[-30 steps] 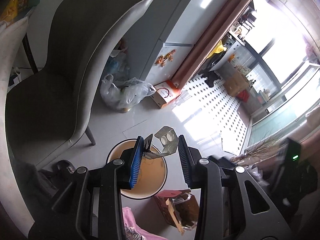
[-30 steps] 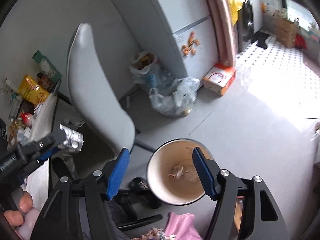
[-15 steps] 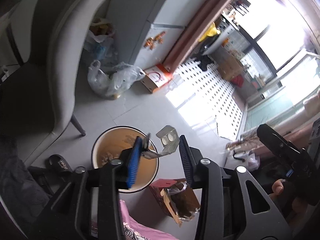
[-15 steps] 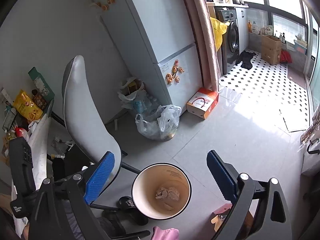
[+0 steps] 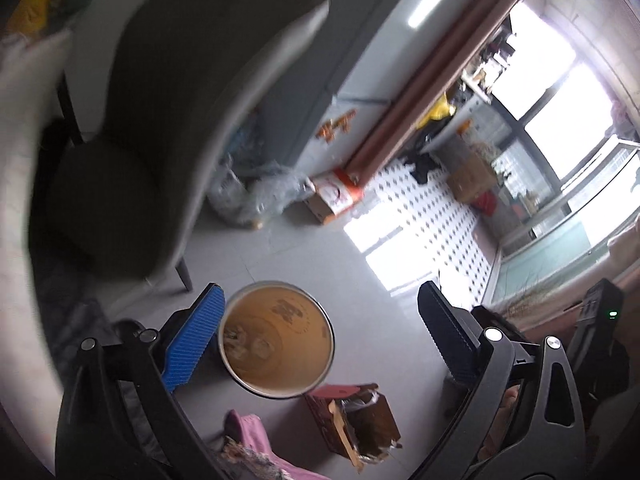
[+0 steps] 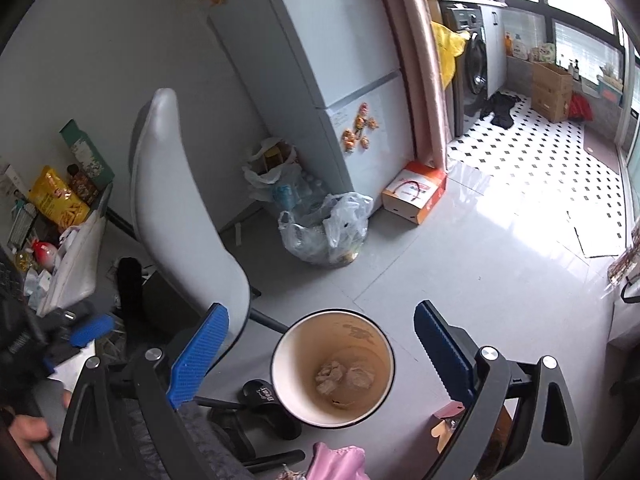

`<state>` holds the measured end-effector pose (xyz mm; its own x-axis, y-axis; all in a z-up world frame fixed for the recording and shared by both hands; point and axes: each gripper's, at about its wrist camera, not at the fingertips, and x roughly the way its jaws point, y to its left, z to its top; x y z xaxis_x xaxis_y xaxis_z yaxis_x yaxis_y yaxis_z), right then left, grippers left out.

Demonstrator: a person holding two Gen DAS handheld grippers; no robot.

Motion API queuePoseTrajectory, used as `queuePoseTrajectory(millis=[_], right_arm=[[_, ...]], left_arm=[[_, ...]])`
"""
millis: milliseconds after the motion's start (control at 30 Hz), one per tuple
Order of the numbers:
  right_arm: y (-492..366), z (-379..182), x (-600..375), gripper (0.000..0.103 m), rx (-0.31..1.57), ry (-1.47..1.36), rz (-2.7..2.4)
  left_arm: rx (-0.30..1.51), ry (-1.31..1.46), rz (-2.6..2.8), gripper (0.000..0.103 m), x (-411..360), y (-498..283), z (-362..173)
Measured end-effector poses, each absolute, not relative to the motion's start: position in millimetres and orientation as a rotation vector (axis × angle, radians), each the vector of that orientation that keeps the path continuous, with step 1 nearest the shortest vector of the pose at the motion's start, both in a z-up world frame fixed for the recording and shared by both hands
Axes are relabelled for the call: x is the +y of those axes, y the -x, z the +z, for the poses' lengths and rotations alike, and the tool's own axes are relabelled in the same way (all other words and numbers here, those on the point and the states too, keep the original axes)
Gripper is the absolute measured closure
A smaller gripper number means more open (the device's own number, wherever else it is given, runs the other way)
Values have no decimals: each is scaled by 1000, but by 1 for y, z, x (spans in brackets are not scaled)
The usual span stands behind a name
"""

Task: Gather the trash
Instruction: 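Move both grippers back over the table toward the tissues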

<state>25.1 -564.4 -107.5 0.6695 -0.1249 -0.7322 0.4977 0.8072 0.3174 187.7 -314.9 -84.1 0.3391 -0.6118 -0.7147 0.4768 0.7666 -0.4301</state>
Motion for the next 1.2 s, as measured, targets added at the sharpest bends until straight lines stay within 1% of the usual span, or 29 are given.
queuePoseTrajectory(millis=[100,200,467,767,833,967,1100,1200], right_arm=[[-29,-97,-542,9,750,-516,-315],[-36,-86,-515,8,737,-483,-257],[-72,-62,-437,8,738,-401,-140],[-116,-41,-339,8,726,-358,32],[-128,-39,-320,10,726,-349,71],[-148,-38,-287,11,725,-371,133],[-173,-38,-255,18,748,-378,196],[-192,-39,-230,20,764,-375,240]], left_arm=[[924,166,-689,6,-277,-179,-54],[861,172,-627,6,-239,-173,-35],[768,206,-467,6,-135,-173,-6],[721,271,-301,6,-32,-176,-6],[724,286,-277,6,-11,-179,-8],[730,312,-222,6,27,-184,-14],[746,343,-168,6,67,-194,-22],[754,386,-137,6,96,-201,-29]])
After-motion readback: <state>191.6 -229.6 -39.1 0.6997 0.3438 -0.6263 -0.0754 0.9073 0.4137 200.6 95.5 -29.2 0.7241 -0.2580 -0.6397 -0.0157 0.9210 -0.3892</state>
